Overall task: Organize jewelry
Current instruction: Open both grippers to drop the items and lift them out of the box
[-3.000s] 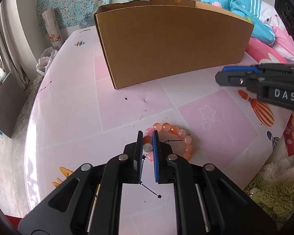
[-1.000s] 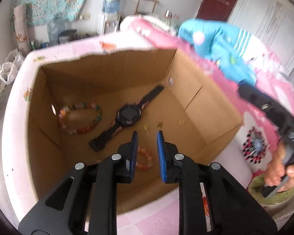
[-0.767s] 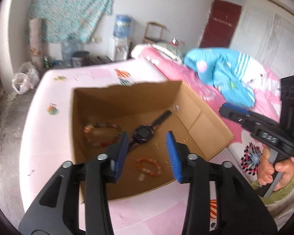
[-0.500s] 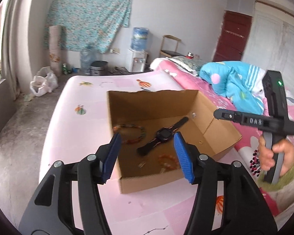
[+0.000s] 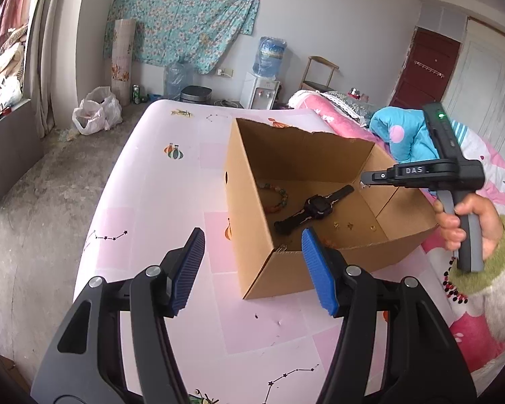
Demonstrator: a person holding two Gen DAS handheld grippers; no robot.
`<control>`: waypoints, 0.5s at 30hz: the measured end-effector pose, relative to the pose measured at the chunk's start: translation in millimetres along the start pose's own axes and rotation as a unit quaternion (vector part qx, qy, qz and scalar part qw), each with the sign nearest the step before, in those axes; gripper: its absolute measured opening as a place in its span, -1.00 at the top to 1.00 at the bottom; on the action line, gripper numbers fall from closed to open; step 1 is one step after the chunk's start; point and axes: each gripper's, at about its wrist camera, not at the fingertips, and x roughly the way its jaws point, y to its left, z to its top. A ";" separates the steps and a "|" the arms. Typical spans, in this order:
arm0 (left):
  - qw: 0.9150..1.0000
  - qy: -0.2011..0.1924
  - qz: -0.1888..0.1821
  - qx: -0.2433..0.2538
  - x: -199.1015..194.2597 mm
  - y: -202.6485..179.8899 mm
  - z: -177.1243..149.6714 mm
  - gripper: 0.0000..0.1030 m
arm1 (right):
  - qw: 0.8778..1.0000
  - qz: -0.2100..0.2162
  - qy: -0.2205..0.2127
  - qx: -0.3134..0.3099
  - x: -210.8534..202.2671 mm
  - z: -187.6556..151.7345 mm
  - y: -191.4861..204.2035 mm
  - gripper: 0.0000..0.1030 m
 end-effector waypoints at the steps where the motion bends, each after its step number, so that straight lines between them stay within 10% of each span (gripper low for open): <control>1: 1.000 0.000 -0.001 0.000 0.7 0.7 -0.9 -0.11 | 1.000 -0.018 0.009 -0.001 4.6 2.8 -3.6 0.61; 15: 1.000 0.004 -0.007 0.001 4.1 -4.1 -9.9 -0.11 | 0.998 -0.068 0.003 0.010 10.2 10.5 -15.1 0.60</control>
